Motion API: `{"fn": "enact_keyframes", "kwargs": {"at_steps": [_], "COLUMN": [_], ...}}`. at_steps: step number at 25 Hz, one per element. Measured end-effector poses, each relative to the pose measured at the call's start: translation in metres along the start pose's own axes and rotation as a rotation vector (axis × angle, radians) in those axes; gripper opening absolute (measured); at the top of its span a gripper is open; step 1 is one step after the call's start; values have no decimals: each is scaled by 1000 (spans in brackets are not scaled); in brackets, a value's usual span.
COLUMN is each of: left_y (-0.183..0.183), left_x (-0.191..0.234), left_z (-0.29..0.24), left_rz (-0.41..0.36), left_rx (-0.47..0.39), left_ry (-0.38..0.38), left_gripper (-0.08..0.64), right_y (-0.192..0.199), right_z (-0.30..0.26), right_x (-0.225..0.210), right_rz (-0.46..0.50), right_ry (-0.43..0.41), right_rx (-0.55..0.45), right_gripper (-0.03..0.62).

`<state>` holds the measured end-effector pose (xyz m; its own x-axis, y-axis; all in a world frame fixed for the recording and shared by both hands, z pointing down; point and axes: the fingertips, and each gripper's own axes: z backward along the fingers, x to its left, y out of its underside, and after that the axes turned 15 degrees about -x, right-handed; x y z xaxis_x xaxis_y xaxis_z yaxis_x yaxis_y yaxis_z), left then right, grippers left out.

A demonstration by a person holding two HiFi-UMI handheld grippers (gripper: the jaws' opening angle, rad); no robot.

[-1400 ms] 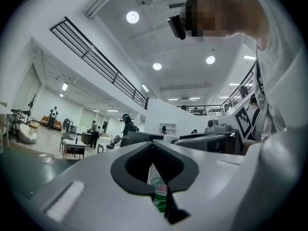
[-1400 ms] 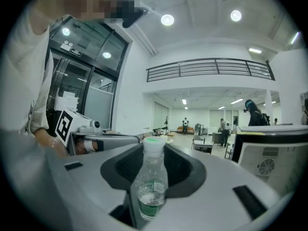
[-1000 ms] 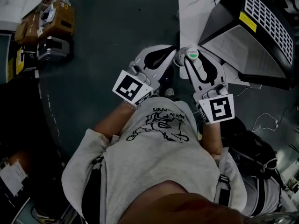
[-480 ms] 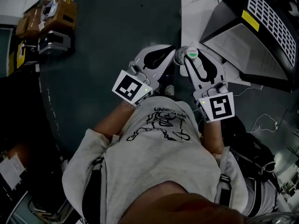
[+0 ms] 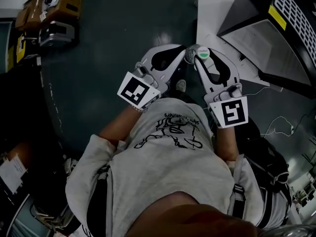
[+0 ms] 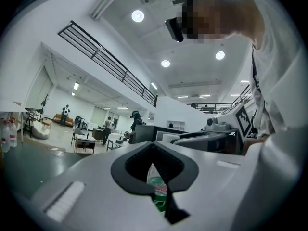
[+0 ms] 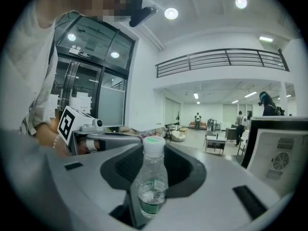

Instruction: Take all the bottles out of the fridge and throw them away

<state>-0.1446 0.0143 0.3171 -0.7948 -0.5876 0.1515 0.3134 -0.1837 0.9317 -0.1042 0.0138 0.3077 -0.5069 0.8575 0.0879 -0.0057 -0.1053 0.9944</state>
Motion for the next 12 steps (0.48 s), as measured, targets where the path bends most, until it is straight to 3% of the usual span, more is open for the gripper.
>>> {"fn": "enact_keyframes", "kwargs": {"at_steps": [12], "left_y": [22], "left_x": [7], "left_z": [13], "left_rz": [-1], "left_rx": [28], "left_ry": [-22], "left_gripper": [8], "right_y": [24], "right_z": [1], "right_x": [13], "right_rz": [5], "right_ry": [-28], "right_rx": [11], "right_gripper": [138]}}
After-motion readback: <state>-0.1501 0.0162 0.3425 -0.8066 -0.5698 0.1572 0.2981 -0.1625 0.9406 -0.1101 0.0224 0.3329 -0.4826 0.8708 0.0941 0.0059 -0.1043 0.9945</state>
